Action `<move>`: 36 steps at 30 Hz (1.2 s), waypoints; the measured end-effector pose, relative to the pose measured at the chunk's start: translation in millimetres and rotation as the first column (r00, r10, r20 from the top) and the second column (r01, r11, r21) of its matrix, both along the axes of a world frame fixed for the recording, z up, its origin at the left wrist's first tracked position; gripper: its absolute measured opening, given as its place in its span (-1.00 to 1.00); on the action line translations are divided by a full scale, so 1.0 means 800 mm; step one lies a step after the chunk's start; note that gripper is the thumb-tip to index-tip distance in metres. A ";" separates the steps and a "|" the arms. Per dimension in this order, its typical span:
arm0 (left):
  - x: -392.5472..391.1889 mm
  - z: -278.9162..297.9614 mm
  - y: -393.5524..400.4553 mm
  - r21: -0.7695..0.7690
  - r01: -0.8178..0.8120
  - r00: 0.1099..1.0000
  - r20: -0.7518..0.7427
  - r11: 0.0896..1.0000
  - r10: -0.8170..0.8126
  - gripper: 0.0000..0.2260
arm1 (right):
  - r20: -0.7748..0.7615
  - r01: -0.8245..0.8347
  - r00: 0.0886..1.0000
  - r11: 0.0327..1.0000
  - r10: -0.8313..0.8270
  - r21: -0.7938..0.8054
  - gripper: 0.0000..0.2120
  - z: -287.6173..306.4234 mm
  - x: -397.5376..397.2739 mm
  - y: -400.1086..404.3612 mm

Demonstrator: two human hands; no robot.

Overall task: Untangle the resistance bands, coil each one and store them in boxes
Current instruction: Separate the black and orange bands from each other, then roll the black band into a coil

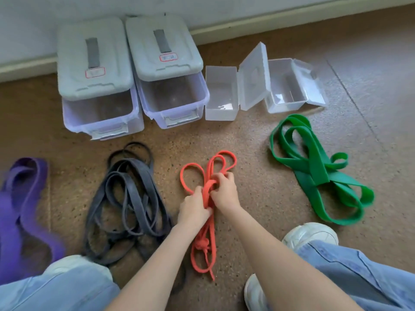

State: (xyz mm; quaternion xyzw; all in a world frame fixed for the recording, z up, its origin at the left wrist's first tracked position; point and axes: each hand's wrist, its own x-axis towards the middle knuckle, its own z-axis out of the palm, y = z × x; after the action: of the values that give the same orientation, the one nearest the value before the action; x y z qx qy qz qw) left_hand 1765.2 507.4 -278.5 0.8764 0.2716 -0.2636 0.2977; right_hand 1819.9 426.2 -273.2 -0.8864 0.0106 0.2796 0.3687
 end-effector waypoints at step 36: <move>-0.052 0.266 0.189 0.018 0.035 0.793 0.608 0.999 -0.039 -0.28 | 0.505 -0.634 0.515 0.705 0.692 -0.320 -0.84 0.327 -0.014 0.131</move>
State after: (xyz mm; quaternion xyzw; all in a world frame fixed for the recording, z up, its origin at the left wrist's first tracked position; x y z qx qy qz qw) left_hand 1723.7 658.6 -65.4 0.9206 0.1451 0.0266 0.3615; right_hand 1808.6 531.2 -11.7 -0.8789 -0.4305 0.1071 0.1753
